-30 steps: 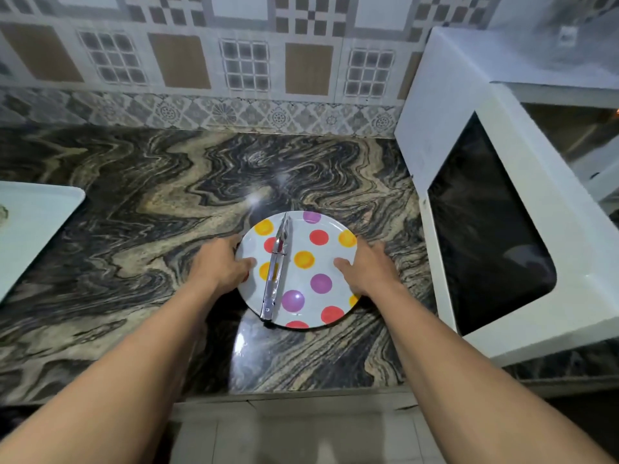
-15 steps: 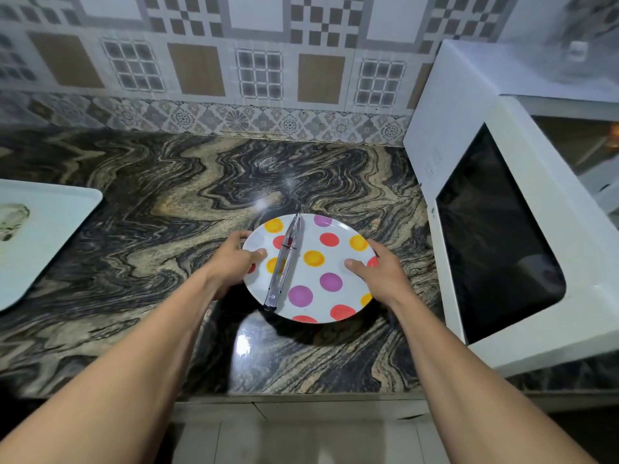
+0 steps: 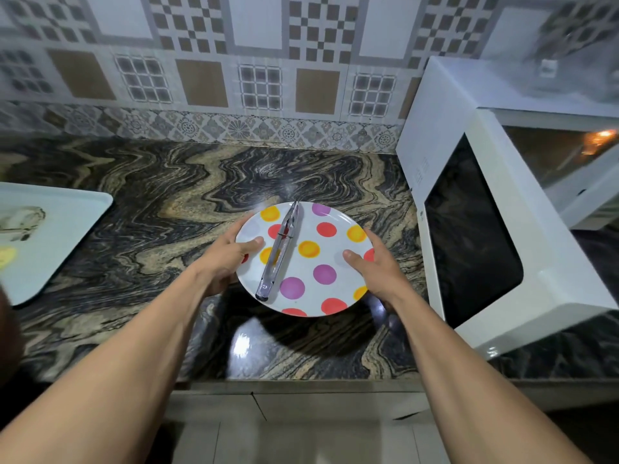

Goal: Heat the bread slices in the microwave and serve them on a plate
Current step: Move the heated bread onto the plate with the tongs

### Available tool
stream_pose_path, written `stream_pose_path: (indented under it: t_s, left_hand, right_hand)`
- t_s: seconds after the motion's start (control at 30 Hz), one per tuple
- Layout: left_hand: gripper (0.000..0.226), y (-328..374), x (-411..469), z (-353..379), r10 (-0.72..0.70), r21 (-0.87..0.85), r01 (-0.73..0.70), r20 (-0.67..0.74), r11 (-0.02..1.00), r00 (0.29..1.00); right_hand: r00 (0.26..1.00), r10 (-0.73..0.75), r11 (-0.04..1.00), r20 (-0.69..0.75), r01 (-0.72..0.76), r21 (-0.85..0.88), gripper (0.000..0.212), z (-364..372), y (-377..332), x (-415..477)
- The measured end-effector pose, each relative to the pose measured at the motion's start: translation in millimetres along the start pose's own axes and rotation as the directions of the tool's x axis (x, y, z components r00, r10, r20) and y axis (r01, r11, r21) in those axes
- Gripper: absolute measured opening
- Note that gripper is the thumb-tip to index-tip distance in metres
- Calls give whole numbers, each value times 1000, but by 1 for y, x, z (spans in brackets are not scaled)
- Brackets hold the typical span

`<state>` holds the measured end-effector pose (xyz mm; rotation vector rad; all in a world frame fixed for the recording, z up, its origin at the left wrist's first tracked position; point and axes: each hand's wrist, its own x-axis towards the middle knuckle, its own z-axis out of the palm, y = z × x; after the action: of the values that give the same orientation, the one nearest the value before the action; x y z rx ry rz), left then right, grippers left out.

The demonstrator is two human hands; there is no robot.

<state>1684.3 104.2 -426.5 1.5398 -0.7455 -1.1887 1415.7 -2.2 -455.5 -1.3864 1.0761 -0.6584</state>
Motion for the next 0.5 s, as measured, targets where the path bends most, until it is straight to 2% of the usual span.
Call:
stream_pose_path:
  t_s: [0.23, 0.4, 0.5]
  left_hand:
    - [58, 22, -28, 1, -8, -87, 6, -26, 996, 1000]
    - [49, 36, -55, 1, -6, -122, 0, -48, 993, 999]
    - [51, 37, -72, 4, -13, -163, 1, -70, 987, 997]
  right_hand:
    - [998, -60, 998, 19, 59, 29, 65, -1, -24, -16]
    - [992, -109, 994, 58, 107, 27, 59, -1, -42, -28]
    - [987, -137, 991, 85, 137, 10, 55, -4, -52, -40]
